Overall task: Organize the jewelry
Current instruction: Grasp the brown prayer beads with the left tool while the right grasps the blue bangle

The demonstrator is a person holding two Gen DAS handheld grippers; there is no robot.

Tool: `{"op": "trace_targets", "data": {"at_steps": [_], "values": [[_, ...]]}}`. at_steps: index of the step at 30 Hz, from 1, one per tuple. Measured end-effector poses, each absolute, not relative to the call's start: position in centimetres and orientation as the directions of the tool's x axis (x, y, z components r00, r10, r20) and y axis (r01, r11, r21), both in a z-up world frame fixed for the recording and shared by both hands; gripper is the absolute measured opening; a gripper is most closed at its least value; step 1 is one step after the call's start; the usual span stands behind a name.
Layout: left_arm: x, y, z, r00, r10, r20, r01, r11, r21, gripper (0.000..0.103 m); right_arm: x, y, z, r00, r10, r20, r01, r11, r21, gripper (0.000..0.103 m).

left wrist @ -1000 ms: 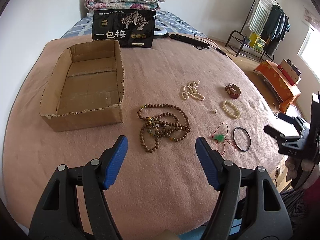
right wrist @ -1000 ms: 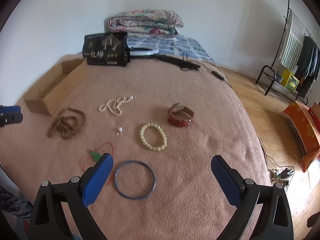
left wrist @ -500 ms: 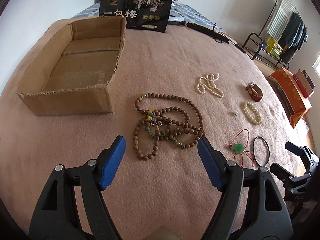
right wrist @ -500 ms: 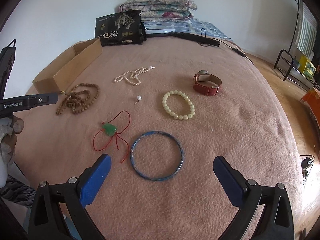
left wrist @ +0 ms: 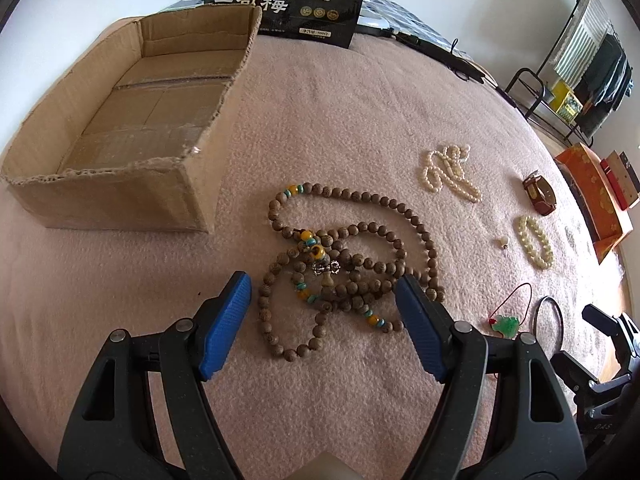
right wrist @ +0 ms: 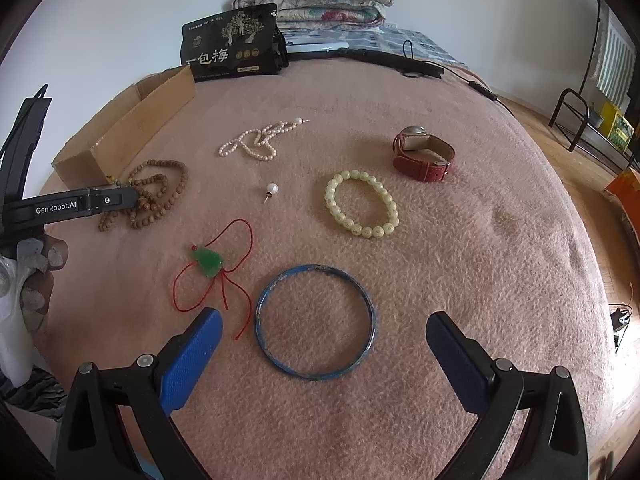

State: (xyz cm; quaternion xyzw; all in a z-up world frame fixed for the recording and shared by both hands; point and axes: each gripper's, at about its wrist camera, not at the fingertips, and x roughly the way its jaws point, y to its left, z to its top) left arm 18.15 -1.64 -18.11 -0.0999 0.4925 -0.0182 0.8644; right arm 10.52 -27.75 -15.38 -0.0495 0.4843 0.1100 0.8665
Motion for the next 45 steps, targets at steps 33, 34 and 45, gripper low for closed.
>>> {"op": "trace_targets", "data": {"at_steps": [33,34,45], "values": [[18.9,-2.1,-18.3,0.53,-0.203,-0.823,-0.008,0.97,-0.244,0.012,12.4,-26.6,-17.7,0.421,0.135,-0.897,-0.309,0.951,-0.002,0.074],[18.9,-1.9,-18.3,0.528,-0.208,-0.823,-0.013,0.967,-0.253,0.012,12.4,-26.7,-17.7,0.422,0.135,-0.897,-0.31,0.951,-0.003,0.074],[17.6,-1.7,-15.8,0.557,-0.236,-0.796,0.003,0.959,-0.282,0.011,12.2,-27.1,-16.8,0.422,0.173,-0.89,-0.304,0.952,0.04,0.074]]}}
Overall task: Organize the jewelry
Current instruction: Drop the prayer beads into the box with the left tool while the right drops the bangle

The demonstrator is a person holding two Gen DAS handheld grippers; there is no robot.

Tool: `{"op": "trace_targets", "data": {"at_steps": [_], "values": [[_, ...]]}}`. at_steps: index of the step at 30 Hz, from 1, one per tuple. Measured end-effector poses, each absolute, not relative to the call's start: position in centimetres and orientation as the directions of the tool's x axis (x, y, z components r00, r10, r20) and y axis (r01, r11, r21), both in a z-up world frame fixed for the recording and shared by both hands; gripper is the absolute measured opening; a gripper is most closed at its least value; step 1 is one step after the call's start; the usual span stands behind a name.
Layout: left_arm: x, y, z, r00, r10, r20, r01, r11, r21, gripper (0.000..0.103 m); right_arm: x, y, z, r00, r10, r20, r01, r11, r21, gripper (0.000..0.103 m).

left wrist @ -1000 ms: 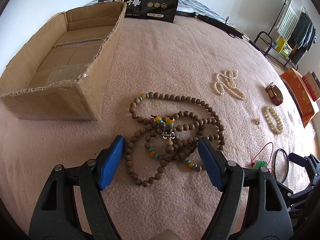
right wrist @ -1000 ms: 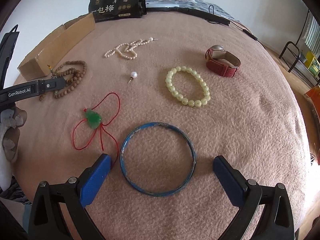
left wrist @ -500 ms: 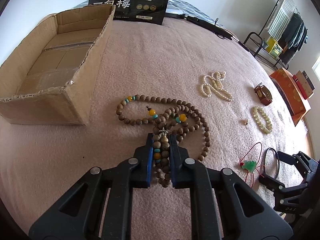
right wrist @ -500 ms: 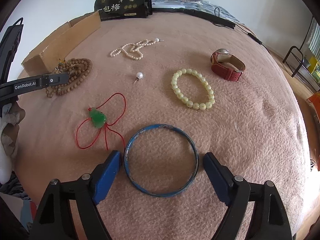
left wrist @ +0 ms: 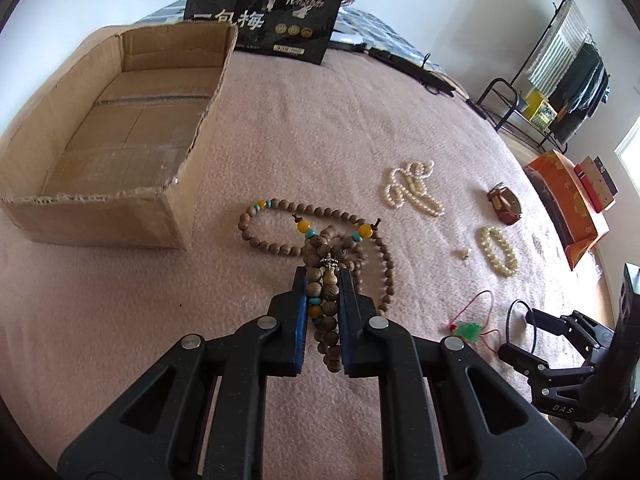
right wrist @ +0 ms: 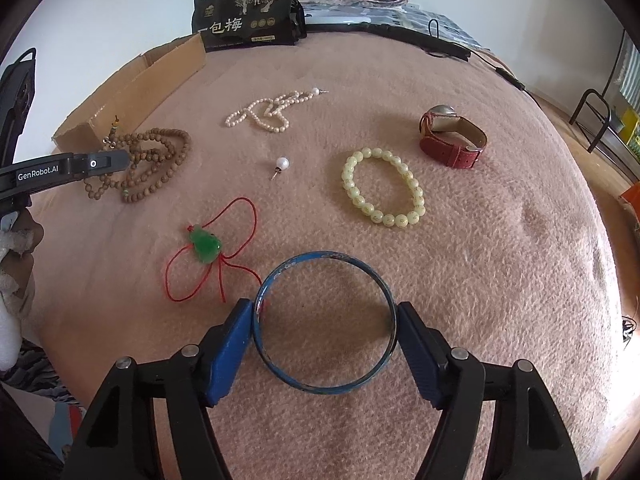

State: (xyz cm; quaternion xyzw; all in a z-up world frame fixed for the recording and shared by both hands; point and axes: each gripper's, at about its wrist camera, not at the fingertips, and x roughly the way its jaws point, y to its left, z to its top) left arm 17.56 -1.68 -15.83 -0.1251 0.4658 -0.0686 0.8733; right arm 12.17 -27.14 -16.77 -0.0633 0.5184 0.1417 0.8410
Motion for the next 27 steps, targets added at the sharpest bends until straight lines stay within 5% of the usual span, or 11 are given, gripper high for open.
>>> {"op": "trace_targets", "data": {"at_steps": [27], "values": [[17.6,4.9,4.1,0.792,-0.297,-0.534,0.1,0.925,-0.367,0.011,12.5,-24.5,-9.6,0.54,0.254,-0.803,-0.36,0.931,0.052,0.073]]}}
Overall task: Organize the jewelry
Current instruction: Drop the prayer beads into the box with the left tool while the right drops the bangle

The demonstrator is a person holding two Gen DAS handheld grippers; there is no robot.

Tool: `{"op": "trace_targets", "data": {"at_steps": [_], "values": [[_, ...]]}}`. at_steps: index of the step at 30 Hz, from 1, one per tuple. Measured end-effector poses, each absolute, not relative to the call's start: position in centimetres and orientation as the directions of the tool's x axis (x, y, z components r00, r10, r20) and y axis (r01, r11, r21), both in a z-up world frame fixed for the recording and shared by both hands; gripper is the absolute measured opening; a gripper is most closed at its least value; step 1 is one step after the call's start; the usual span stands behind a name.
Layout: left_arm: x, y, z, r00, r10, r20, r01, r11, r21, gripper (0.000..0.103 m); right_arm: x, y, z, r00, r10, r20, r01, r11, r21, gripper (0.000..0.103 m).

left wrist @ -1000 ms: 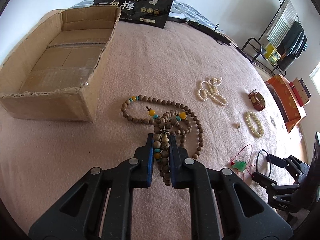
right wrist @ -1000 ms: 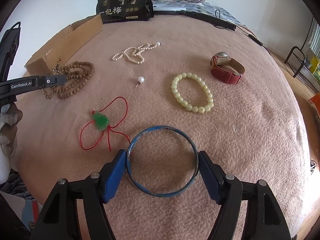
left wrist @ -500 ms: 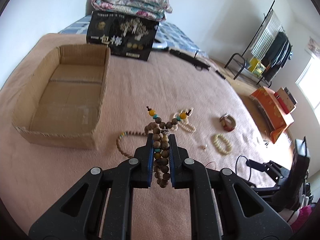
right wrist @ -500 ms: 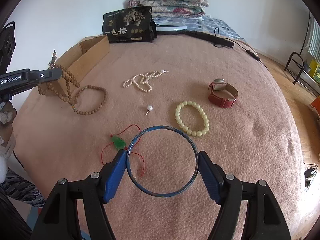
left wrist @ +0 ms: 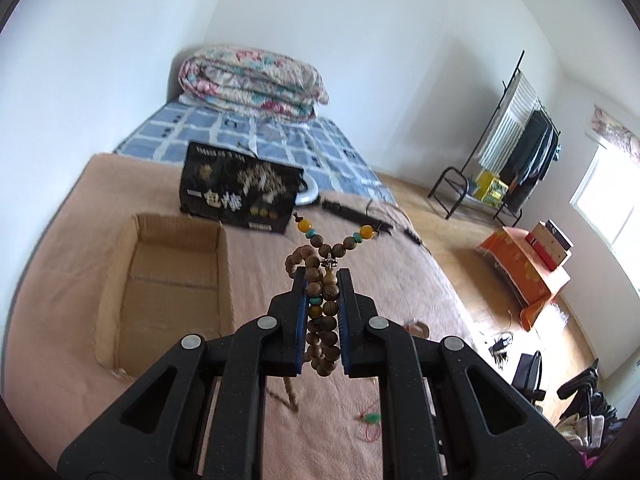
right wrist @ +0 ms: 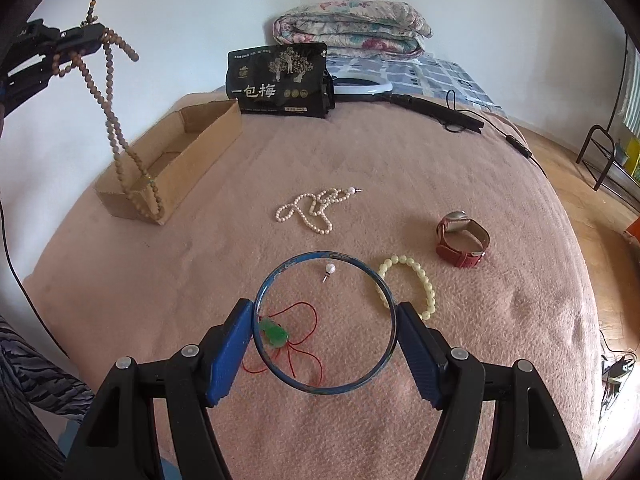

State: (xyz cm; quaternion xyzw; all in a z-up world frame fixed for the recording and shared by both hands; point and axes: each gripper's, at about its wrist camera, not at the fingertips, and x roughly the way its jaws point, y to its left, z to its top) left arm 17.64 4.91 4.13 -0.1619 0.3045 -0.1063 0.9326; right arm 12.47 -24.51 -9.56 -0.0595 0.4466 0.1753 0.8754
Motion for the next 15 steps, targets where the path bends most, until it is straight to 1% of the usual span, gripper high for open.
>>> {"op": "trace_targets", "data": {"at_steps": [3,7,11,15], "values": [[17.8,6.7,5.8,0.823,-0.258,-0.507,0.078,0.934,-0.349,0.011,12.6,-23.9,-8.8,0.541,0.269,-0.797,-0.374,0.926,0.058,0.074],[18.0,9.2,6.6,0.85,-0.213,-0.481,0.033,0.934,-0.356,0.011,13.0,-22.3,-7.6,0.548,0.291,-0.784,-0.404,0.913,0.056,0.074],[18.8,11.5,5.8,0.857,-0.174,-0.486,-0.014,0.933,-0.358,0.011,14.1,-19.7,-6.0,0.558,0.323,-0.764,-0.441,0.896,0.057,0.074],[19.8,13.2,4.6,0.854,-0.124,-0.504,-0.06,0.941,-0.334,0.011,15.6,-16.8,-4.5,0.557,0.381,-0.738,-0.479,0.873,0.089,0.074]]}}
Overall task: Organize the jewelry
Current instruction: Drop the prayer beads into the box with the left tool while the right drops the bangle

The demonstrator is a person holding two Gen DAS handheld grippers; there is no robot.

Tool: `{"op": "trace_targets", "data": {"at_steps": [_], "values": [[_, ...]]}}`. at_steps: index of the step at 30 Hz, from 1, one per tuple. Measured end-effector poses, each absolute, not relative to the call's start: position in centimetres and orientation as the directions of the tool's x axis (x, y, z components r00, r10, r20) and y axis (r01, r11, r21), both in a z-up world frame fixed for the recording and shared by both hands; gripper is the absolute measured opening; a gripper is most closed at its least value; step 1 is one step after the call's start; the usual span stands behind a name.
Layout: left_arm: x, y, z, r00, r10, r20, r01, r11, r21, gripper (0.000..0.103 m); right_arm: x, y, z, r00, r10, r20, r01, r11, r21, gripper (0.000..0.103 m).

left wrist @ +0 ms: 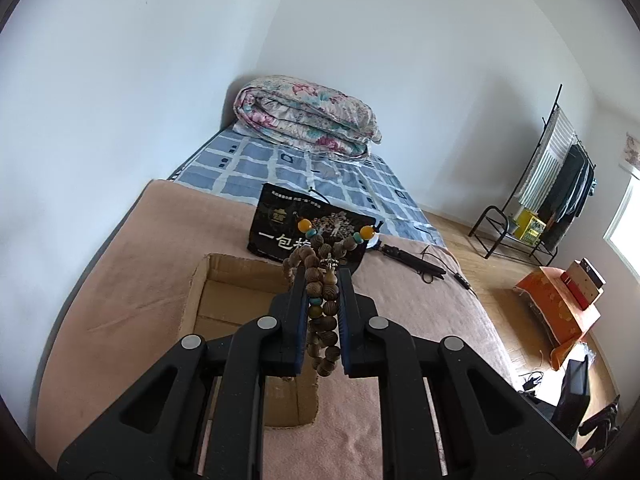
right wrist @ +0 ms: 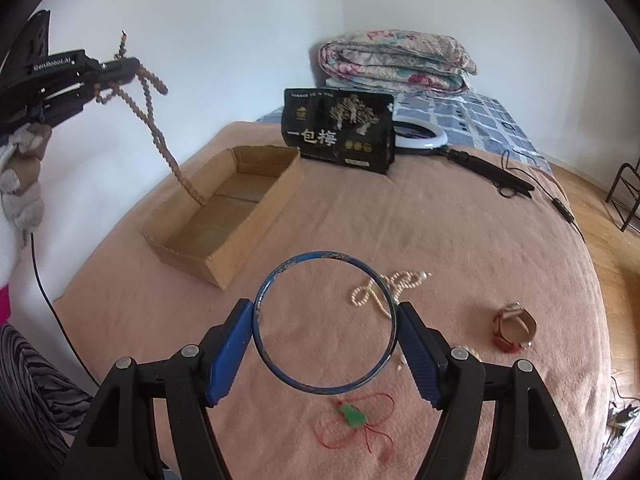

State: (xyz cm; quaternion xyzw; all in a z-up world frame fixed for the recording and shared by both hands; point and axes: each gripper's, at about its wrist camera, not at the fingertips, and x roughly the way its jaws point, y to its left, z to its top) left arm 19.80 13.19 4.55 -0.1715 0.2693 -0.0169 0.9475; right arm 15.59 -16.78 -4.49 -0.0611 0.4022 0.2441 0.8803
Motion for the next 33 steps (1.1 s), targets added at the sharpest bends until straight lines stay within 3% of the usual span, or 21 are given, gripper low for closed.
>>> {"op": "trace_targets", "data": {"at_steps": [17,27,33], "values": [[20.4,17.9,-1.6,0.784,-0.077,-0.616,-0.194,0.912,-0.361,0.011,23.2,-4.9,-4.6,0.492,0.456,-0.742,-0.604,0.792,0.087,0.074],[20.5,17.5,-4.6,0.712,-0.092,-0.696,-0.203,0.922,-0.33,0.011,27.7,-1.4,-6.6,0.429,0.478,-0.766,-0.619,0.774,0.136,0.074],[20.7,17.5,-4.5,0.71,-0.106,-0.697,-0.199,0.918,-0.342,0.013,29.4,0.6,-7.5,0.407,0.485,-0.774,-0.63,0.763,0.146,0.074]]}}
